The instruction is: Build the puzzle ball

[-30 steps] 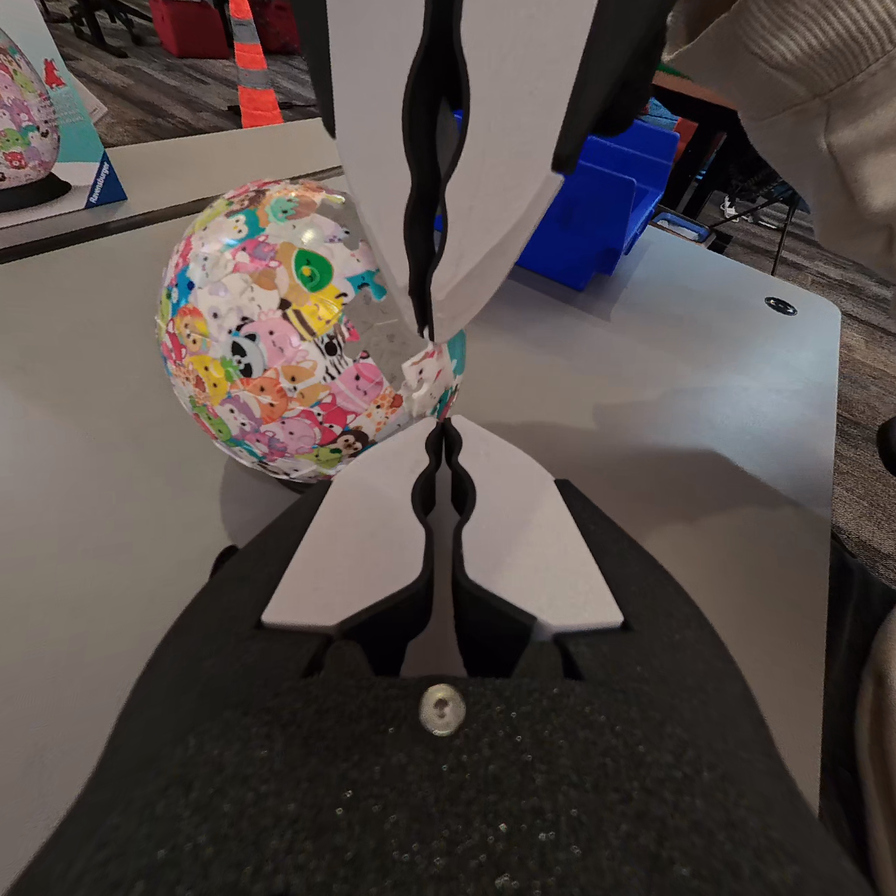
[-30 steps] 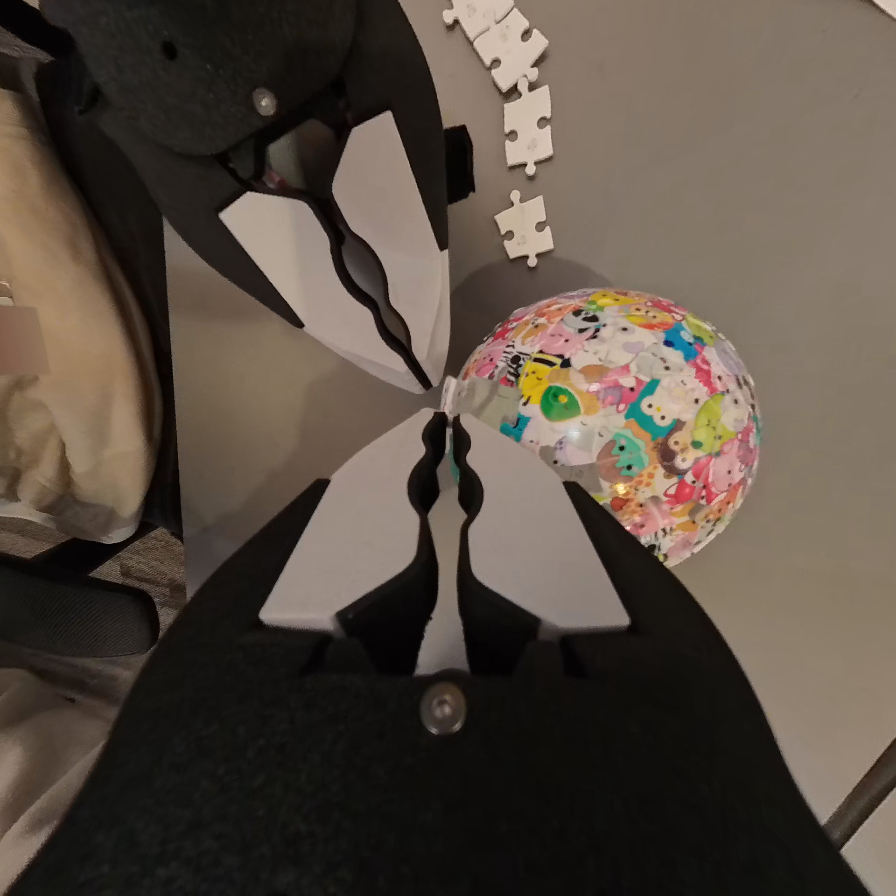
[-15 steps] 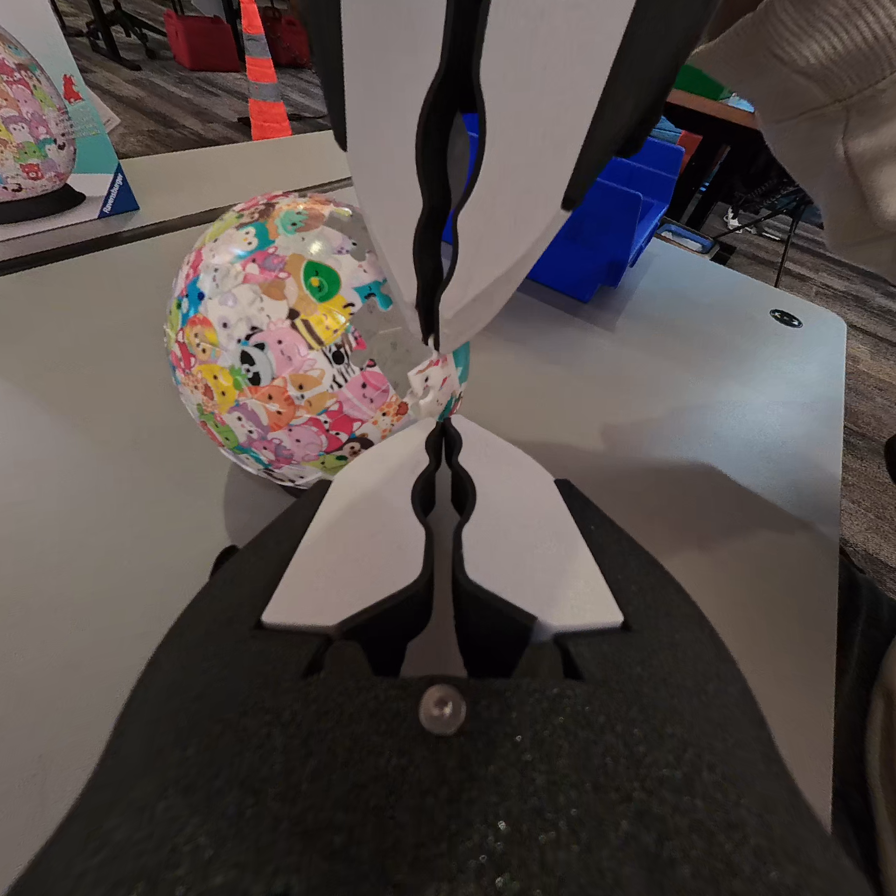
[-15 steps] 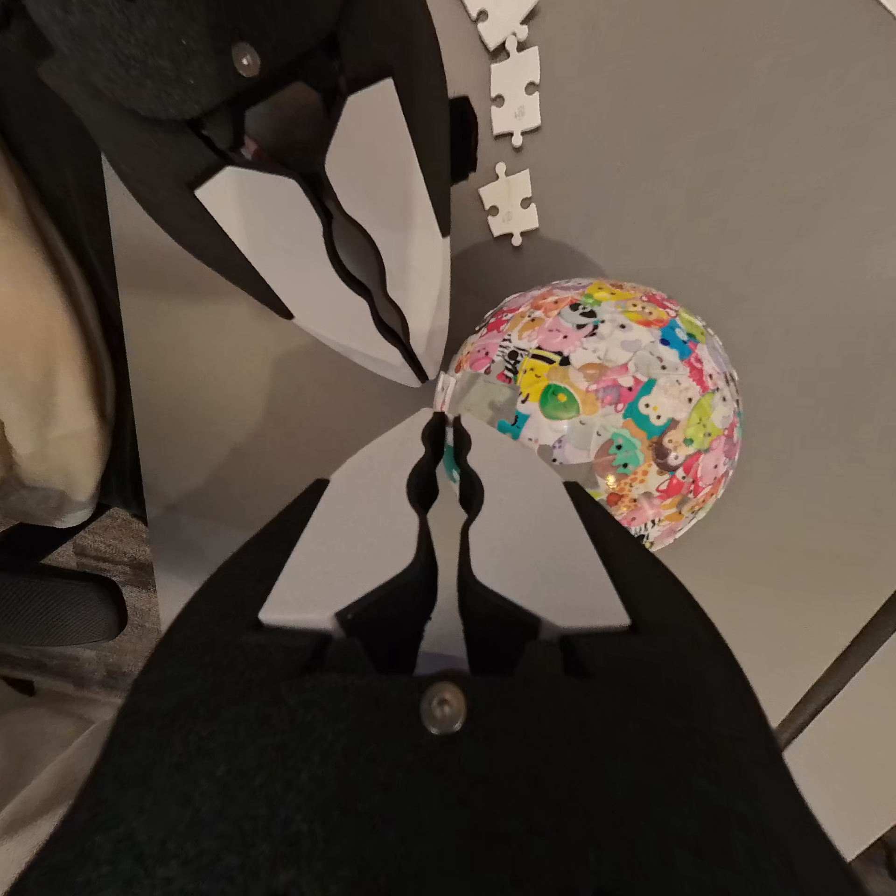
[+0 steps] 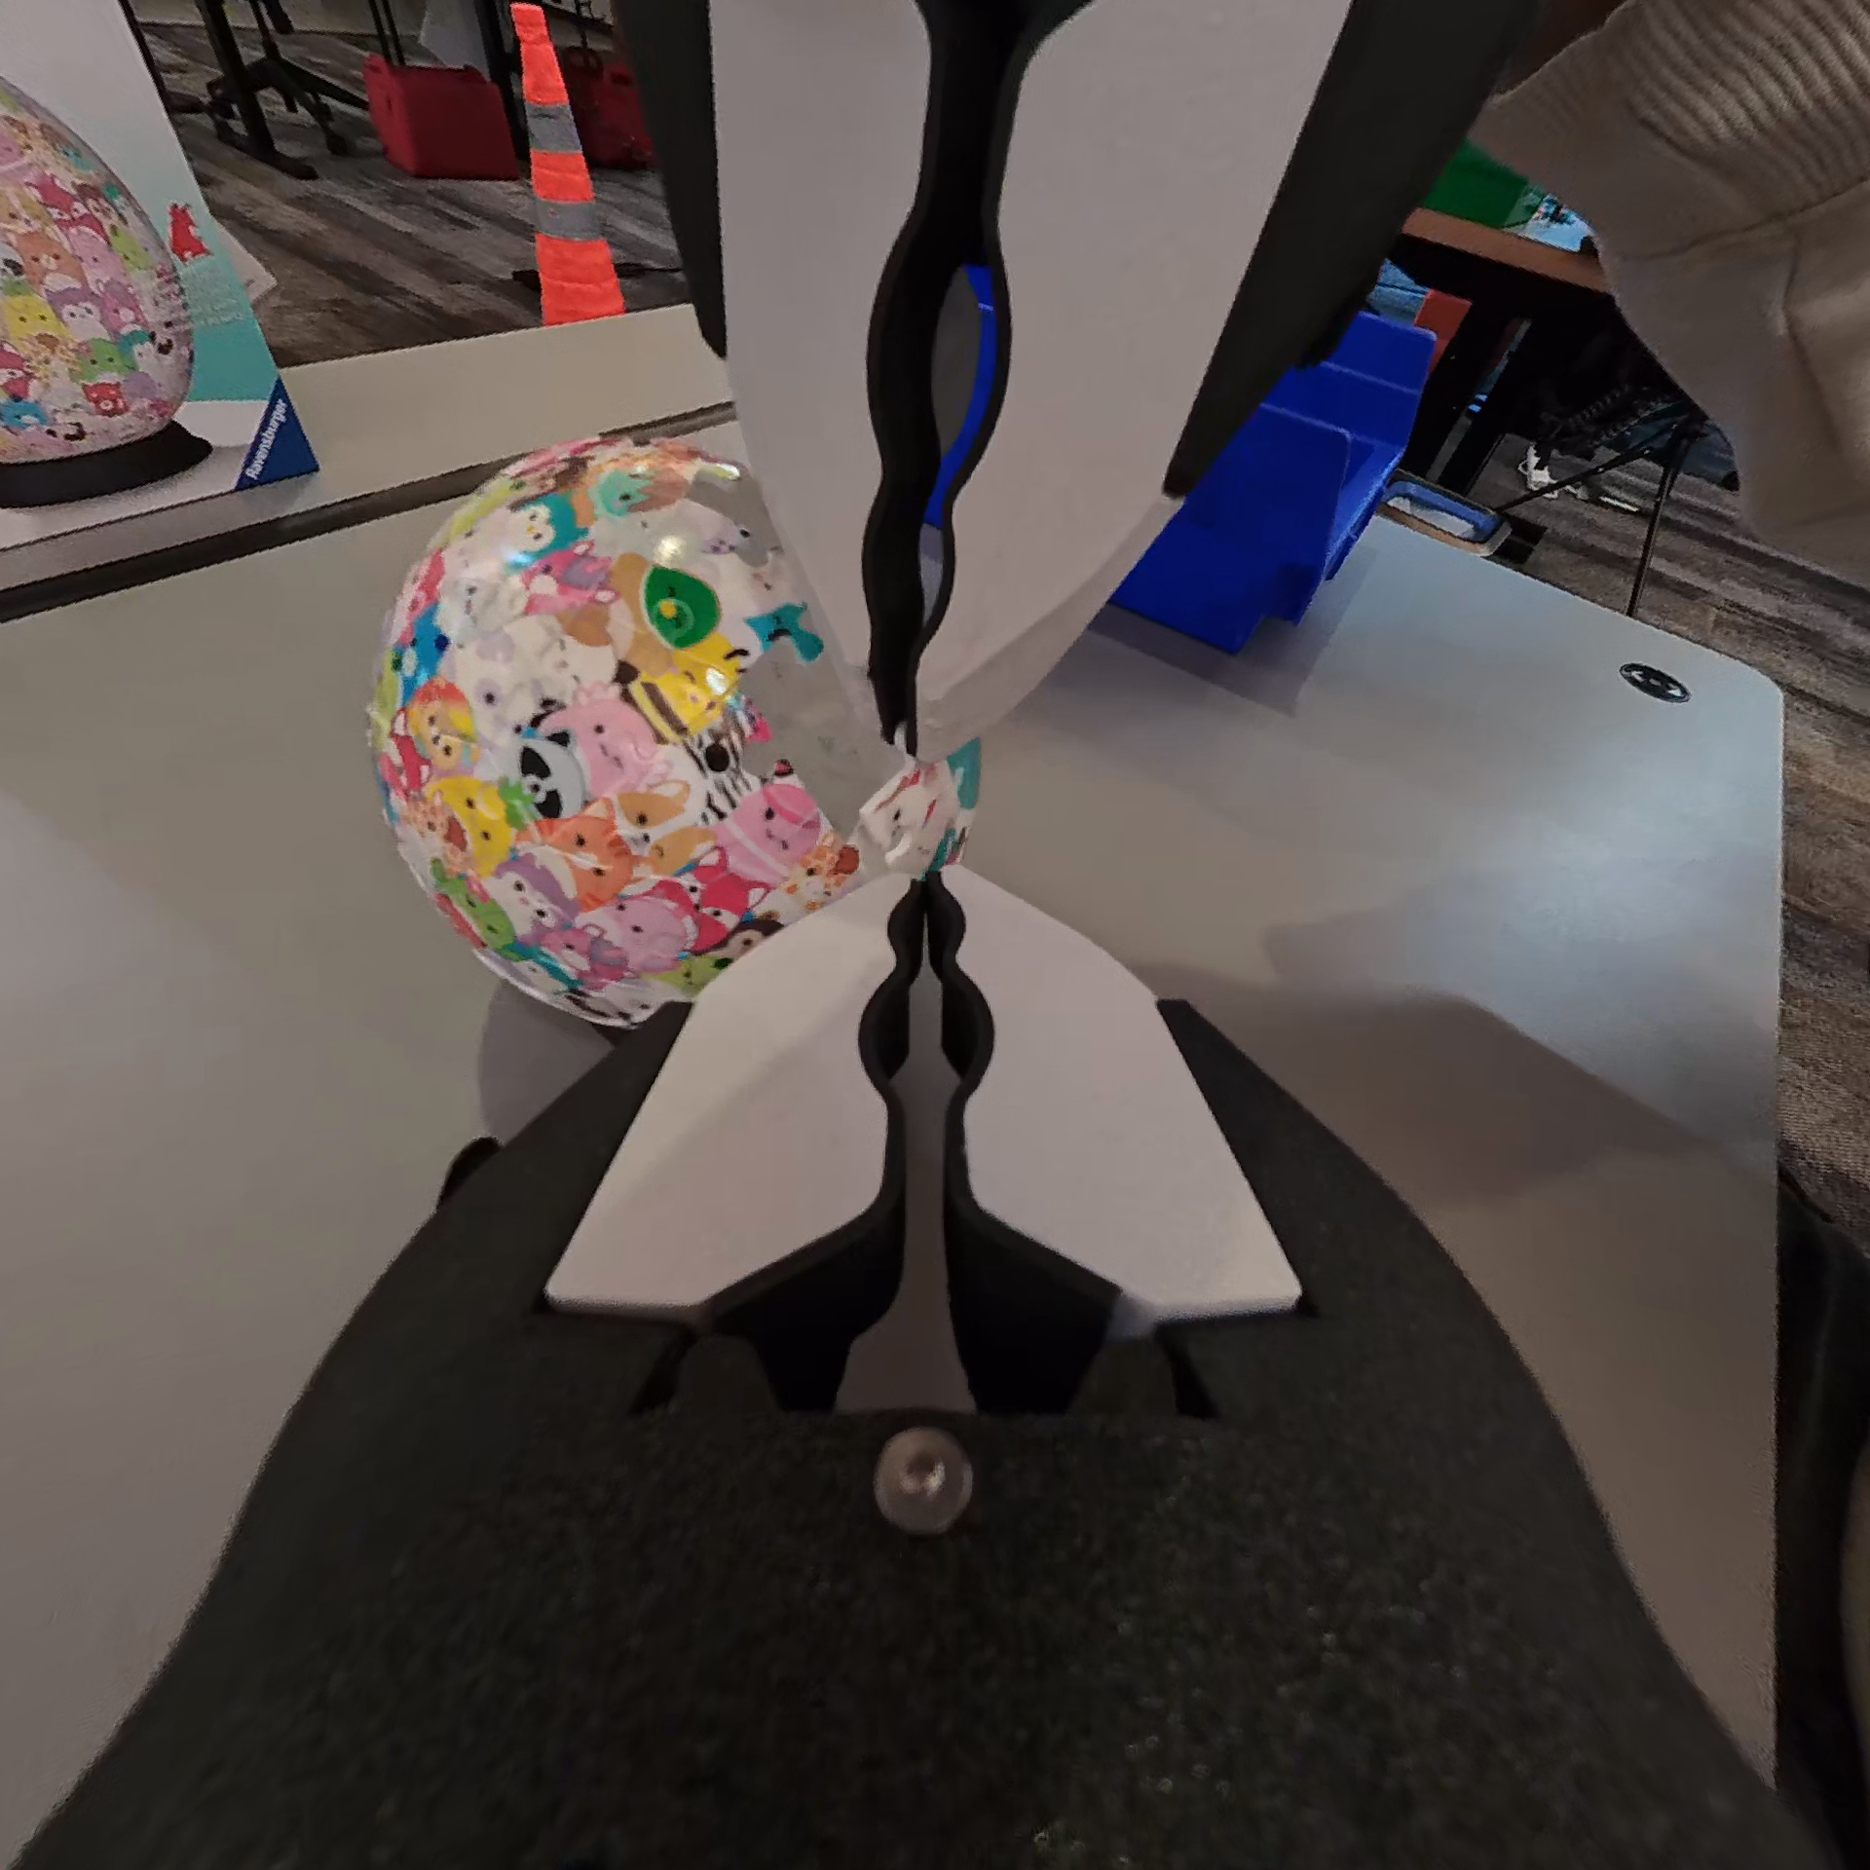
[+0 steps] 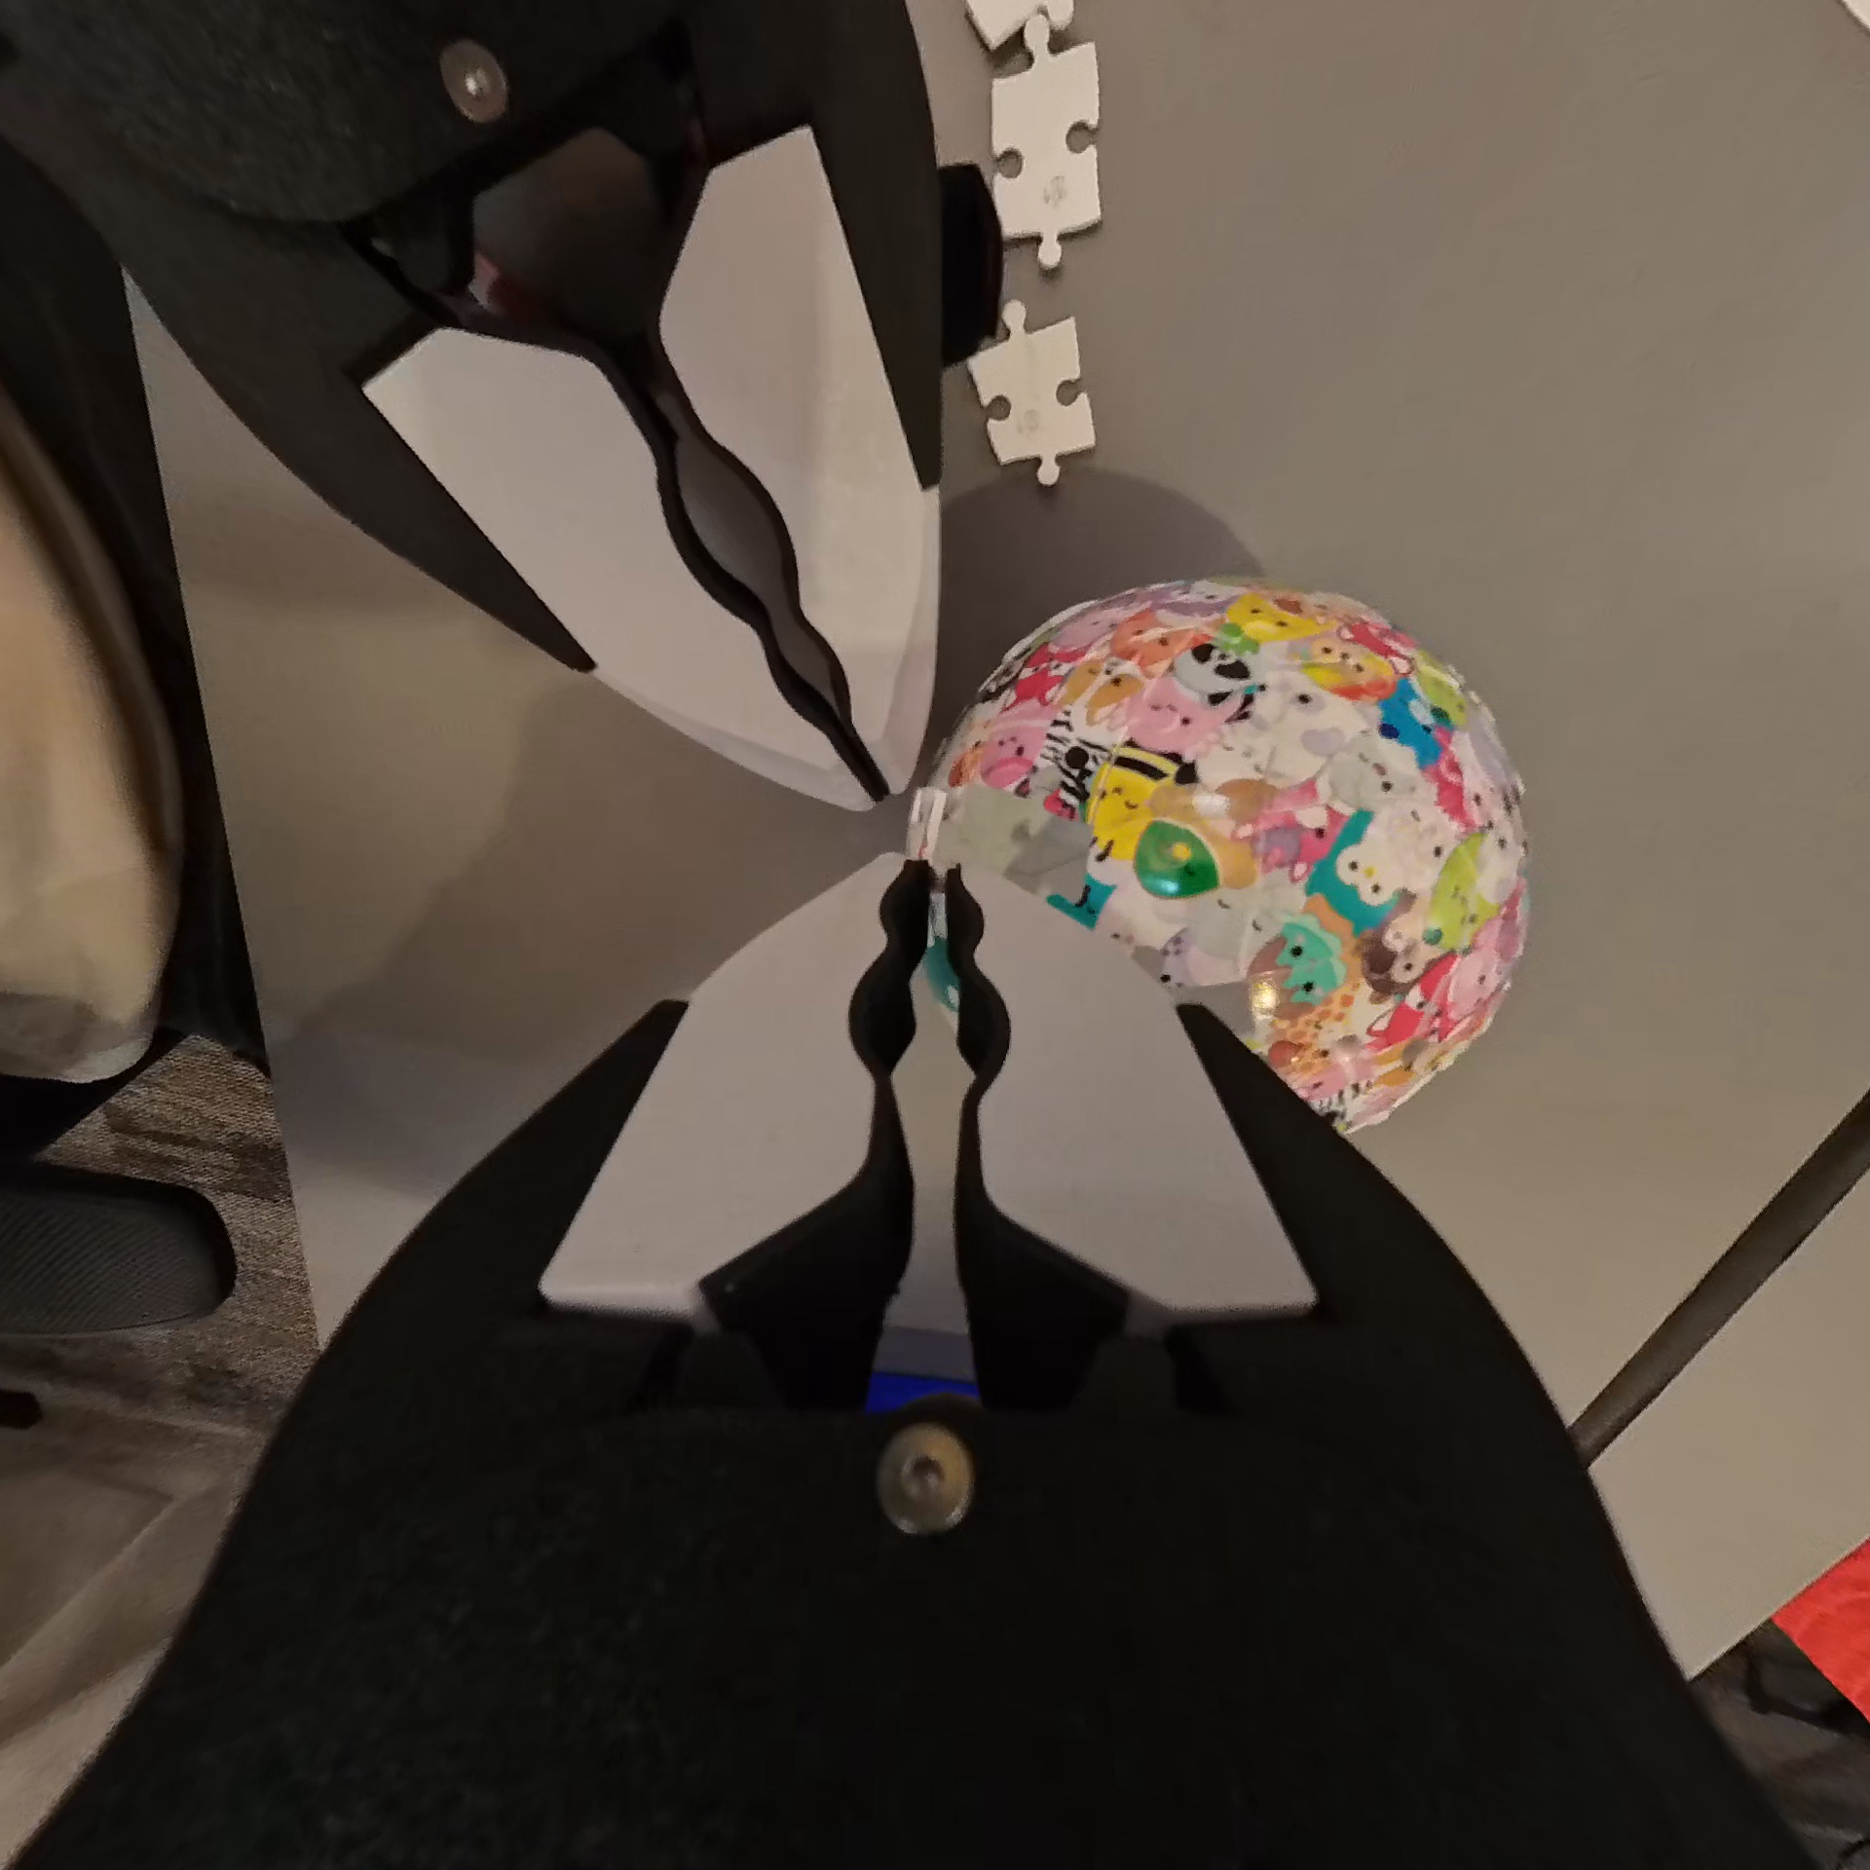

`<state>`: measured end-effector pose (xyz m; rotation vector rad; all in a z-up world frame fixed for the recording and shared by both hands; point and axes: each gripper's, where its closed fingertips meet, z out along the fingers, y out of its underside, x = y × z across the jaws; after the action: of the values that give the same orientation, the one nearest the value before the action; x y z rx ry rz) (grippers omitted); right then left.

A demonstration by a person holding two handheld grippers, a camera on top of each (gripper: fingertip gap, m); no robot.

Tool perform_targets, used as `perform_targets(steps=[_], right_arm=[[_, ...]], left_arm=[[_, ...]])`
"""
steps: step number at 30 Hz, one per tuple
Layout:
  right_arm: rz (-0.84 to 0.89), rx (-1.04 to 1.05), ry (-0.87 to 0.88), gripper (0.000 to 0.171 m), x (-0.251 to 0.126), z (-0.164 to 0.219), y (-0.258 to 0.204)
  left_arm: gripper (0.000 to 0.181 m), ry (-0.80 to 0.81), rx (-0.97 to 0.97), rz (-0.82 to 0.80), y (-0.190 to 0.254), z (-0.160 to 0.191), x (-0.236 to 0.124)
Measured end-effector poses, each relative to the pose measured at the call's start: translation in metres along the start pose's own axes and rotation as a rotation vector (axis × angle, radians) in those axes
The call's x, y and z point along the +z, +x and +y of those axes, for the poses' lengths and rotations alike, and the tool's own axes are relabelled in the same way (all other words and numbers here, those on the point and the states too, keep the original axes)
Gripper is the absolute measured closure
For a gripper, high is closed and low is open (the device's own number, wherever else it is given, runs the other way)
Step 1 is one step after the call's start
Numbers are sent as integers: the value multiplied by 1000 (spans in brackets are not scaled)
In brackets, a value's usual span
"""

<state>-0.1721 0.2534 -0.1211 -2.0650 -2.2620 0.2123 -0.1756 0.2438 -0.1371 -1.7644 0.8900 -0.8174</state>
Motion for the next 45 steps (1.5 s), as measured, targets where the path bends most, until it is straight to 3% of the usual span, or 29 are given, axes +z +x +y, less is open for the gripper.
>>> perform_targets(steps=[20,45], right_arm=[[77,-24,65,167,1,0,18],[134,-31,165,167,-1,4,40]], left_arm=[[181,-10,-8,-1,-12,0,11],[181,69,8,-9,-28,-25,13]])
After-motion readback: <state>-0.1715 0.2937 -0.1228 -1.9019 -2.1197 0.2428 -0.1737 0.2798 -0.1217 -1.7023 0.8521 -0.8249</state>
